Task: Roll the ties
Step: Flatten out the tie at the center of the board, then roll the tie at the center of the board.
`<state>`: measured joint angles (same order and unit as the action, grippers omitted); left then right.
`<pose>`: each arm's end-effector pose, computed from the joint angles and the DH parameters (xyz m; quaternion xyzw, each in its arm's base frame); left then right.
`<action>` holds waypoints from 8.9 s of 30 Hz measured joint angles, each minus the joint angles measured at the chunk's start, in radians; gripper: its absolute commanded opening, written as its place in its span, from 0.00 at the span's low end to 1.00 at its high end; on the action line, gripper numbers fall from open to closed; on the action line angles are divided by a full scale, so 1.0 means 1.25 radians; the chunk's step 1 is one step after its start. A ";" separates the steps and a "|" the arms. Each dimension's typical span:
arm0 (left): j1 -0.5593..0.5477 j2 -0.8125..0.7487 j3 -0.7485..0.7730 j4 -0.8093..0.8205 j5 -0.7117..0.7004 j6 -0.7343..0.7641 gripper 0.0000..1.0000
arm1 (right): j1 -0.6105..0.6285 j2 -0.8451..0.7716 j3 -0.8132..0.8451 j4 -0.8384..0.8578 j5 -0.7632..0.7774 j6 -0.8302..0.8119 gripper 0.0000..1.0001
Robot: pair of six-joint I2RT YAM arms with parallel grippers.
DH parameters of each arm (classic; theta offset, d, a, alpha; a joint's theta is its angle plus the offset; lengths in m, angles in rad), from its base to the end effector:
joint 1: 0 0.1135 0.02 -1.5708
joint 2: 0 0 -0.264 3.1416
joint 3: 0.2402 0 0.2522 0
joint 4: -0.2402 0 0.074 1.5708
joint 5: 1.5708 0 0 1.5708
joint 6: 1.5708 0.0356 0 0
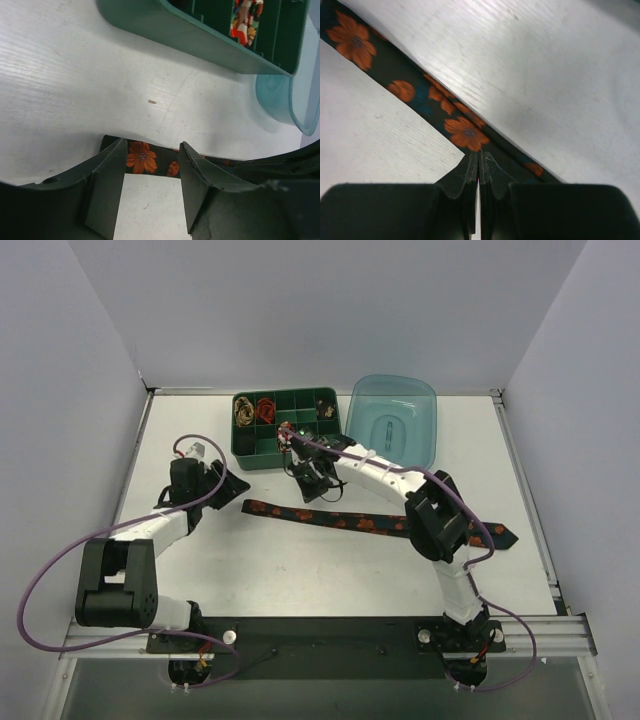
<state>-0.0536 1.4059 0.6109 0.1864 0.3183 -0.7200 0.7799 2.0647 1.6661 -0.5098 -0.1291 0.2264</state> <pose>0.2785 -0.0261 0.1794 -0.2170 0.8511 -0.3025 0.3702 0.3248 0.3277 0.2200 -0.2780 0.9020 0.2099 0.2549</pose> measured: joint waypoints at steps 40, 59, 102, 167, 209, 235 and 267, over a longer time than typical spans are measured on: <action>0.019 -0.226 -0.307 0.057 0.034 -0.028 0.66 | 0.070 0.109 0.010 -0.012 -0.192 -0.104 0.00; 0.017 -0.227 -0.372 0.134 0.044 -0.107 0.52 | 0.070 0.127 0.045 -0.045 -0.180 -0.077 0.00; -0.072 -0.176 -0.185 -0.054 -0.035 0.043 0.00 | 0.141 0.194 0.201 -0.026 -0.261 -0.038 0.00; -0.238 -0.123 -0.122 0.016 -0.107 -0.020 0.00 | 0.024 0.164 -0.043 0.346 -0.413 0.190 0.00; -0.330 -0.143 0.000 -0.197 -0.306 0.063 0.00 | -0.076 -0.026 -0.117 0.270 -0.396 0.185 0.00; -0.427 0.080 0.018 -0.023 -0.264 -0.017 0.21 | -0.136 -0.079 -0.227 0.196 -0.327 0.111 0.00; -0.427 0.172 -0.106 0.310 -0.200 -0.170 0.00 | -0.124 -0.073 -0.226 0.169 -0.320 0.084 0.00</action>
<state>-0.5877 1.6203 0.4782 0.5735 0.0685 -0.9329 0.6250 1.9739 1.3842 -0.2981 -0.5297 0.3317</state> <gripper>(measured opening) 0.022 0.035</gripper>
